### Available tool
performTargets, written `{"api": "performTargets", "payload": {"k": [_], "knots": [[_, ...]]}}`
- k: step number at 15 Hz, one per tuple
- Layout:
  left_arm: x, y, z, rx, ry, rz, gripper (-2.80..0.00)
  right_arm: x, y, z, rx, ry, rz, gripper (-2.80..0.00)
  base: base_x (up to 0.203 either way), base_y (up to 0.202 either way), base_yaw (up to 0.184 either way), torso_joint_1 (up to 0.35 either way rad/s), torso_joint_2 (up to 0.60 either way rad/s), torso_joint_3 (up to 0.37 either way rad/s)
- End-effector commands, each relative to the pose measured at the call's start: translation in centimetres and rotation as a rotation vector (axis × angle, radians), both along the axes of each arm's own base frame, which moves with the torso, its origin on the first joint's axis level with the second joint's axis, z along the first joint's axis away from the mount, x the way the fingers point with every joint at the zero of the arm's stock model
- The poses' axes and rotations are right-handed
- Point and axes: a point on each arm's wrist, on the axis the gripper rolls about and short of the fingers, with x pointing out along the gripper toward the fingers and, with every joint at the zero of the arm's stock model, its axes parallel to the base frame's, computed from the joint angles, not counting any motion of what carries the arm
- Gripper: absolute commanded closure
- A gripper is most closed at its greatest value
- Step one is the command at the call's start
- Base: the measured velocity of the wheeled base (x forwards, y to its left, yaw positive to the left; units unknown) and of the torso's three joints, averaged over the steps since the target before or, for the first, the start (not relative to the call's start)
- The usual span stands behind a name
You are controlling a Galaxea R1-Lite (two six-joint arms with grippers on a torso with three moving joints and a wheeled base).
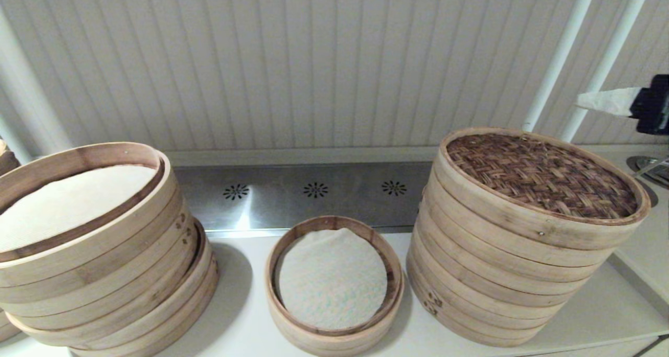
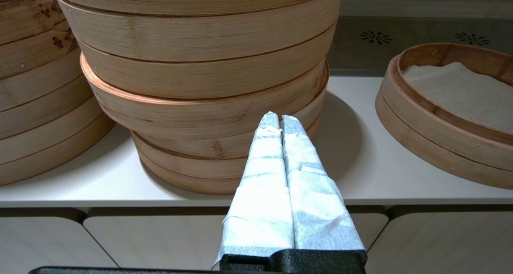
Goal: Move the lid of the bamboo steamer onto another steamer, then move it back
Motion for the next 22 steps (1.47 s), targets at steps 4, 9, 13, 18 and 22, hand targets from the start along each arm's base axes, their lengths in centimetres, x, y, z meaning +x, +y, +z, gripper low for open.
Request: {"api": "performTargets", "payload": {"k": [4, 9, 13, 18, 22], "knots": [[0.0, 0.0, 0.0, 0.0, -0.001, 0.0, 0.0, -9.8, -0.7, 0.2, 0.007, -0.095, 0.001, 0.0, 0.0, 0.0, 0.0, 0.0, 0.0, 0.0], [0.0, 0.0, 0.0, 0.0, -0.001, 0.0, 0.0, -15.8, -1.2, -7.1, -0.008, -0.027, -0.073, 0.0, 0.0, 0.0, 0.0, 0.0, 0.0, 0.0], [0.0, 0.0, 0.0, 0.0, -0.001, 0.0, 0.0, -18.7, -1.3, -14.2, -0.018, 0.024, -0.099, 0.0, 0.0, 0.0, 0.0, 0.0, 0.0, 0.0], [0.0, 0.0, 0.0, 0.0, -0.001, 0.0, 0.0, -20.6, -1.3, -22.1, -0.079, 0.033, -0.068, 0.0, 0.0, 0.0, 0.0, 0.0, 0.0, 0.0], [0.0, 0.0, 0.0, 0.0, -0.001, 0.0, 0.0, -21.2, -1.2, -25.5, -0.09, -0.007, -0.019, 0.0, 0.0, 0.0, 0.0, 0.0, 0.0, 0.0]]}}
